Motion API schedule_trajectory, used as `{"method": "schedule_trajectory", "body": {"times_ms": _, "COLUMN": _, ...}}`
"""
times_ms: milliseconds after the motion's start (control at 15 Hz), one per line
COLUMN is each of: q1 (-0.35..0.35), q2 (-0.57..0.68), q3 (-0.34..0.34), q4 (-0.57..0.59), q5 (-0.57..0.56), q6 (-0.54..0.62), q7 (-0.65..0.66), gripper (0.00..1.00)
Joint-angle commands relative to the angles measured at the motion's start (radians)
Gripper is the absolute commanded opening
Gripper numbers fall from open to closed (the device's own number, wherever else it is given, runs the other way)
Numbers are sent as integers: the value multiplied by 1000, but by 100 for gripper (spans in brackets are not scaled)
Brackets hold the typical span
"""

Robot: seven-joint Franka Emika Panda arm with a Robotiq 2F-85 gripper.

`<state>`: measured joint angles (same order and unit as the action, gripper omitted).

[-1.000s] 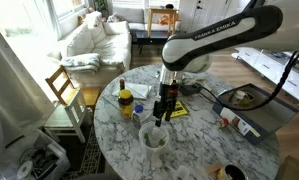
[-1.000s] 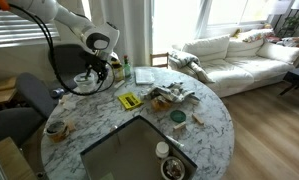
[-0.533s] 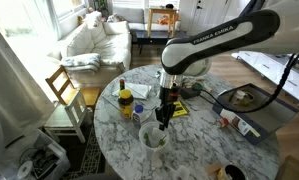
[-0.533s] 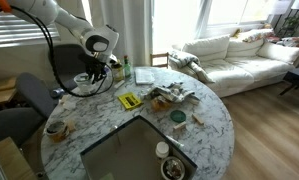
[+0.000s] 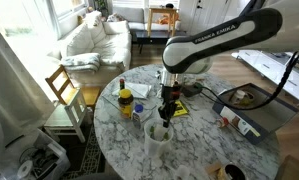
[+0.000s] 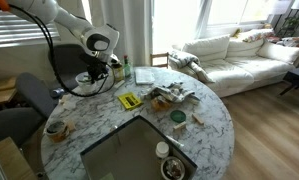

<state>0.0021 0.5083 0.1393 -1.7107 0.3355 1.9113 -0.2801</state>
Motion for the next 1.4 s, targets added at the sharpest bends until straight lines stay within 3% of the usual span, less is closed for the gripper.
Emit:
{"method": "schedule_trajectory", "body": {"times_ms": 0, "q1": -19, "q2": -90, "q3": -9, "q4": -14, "q5": -24, "q6": -114, "q7": -14, "gripper": 1}}
{"method": "schedule_trajectory", "body": {"times_ms": 200, "q1": -36, "q2": -197, "q3": -30, "q4": -21, "q5": -46, "q6": -258, "q7": -20, "gripper": 1}}
{"method": "schedule_trajectory", "body": {"times_ms": 600, "q1": -81, "q2": -426, "q3": -152, "q4": -40, "q5": -205, "q6": -443, "q7": 5, "gripper": 1}}
{"method": "schedule_trajectory", "body": {"times_ms": 733, "q1": -108, "q2": -486, "q3": -193, "q4": -60, "q5": -195, "q6": -387, "q7": 0, "gripper": 1}}
{"method": "schedule_trajectory", "body": {"times_ms": 800, "q1": -82, "q2": -414, "q3": -175, "q4": 2, "q5": -188, "q6": -433, "q7": 2, "gripper": 5}}
{"method": "schedule_trajectory", "body": {"times_ms": 1000, "q1": -109, "q2": -466, "q3": -207, "q4": -15, "q5": -188, "q6": -422, "q7": -3, "gripper": 5}}
{"method": "schedule_trajectory", "body": {"times_ms": 1333, "q1": -116, "q2": -450, "q3": -215, "q4": -17, "q5": -208, "q6": -404, "q7": 13, "gripper": 1}}
